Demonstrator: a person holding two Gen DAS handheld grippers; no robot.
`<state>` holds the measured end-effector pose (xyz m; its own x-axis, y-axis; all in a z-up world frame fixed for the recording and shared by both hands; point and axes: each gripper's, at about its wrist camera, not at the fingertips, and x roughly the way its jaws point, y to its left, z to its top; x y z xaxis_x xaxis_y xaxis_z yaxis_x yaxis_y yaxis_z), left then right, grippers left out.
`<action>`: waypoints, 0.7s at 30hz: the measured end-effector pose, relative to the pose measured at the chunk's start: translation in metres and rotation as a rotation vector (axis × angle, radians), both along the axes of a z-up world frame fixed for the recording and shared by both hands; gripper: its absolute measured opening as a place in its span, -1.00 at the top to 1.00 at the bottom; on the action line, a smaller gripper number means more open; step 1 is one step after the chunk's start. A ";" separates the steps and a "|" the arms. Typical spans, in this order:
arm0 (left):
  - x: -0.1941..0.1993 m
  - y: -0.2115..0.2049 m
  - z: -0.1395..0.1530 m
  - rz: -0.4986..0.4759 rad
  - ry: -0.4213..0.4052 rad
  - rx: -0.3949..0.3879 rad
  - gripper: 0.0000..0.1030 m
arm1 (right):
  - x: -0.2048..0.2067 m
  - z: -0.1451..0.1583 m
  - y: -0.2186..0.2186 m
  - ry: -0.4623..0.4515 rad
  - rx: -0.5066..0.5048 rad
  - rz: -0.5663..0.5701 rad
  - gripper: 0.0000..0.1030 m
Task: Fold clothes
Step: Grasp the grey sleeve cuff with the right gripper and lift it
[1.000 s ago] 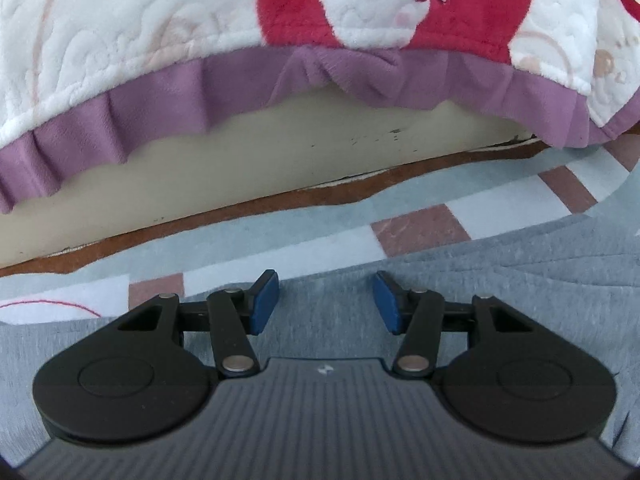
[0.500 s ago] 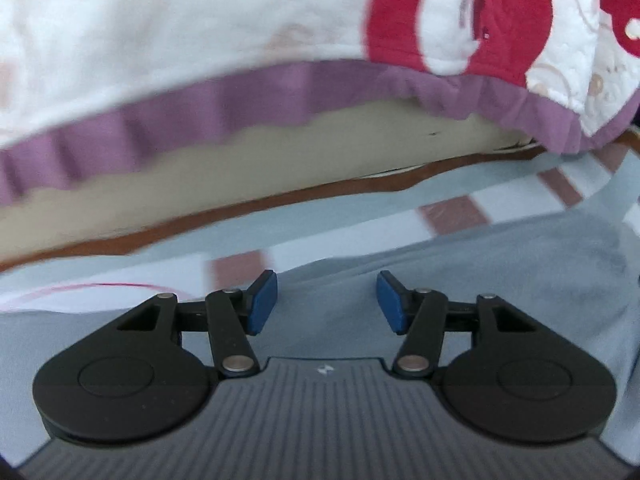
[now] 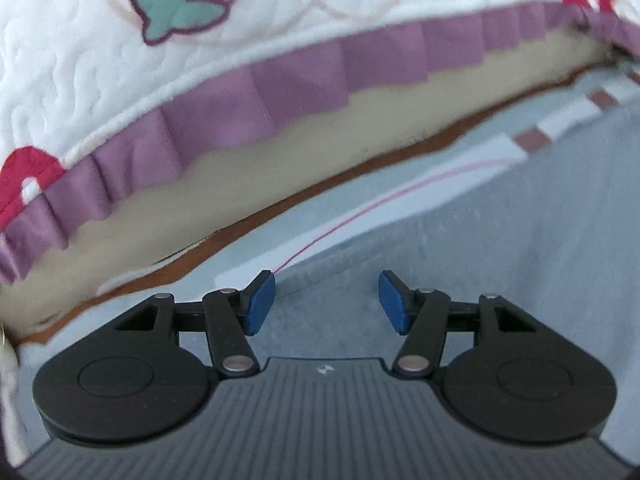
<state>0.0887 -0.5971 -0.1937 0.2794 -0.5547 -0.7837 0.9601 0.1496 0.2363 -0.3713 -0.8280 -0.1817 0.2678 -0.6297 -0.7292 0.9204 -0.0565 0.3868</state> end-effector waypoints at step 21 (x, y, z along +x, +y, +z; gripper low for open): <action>0.008 -0.009 -0.001 0.083 -0.019 -0.056 0.94 | -0.010 -0.017 -0.001 -0.202 0.079 -0.047 0.13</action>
<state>0.0968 -0.6064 -0.1950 0.3409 -0.5714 -0.7465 0.9392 0.2419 0.2438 -0.3809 -0.8288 -0.1984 0.3853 -0.5876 -0.7116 0.8203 -0.1351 0.5557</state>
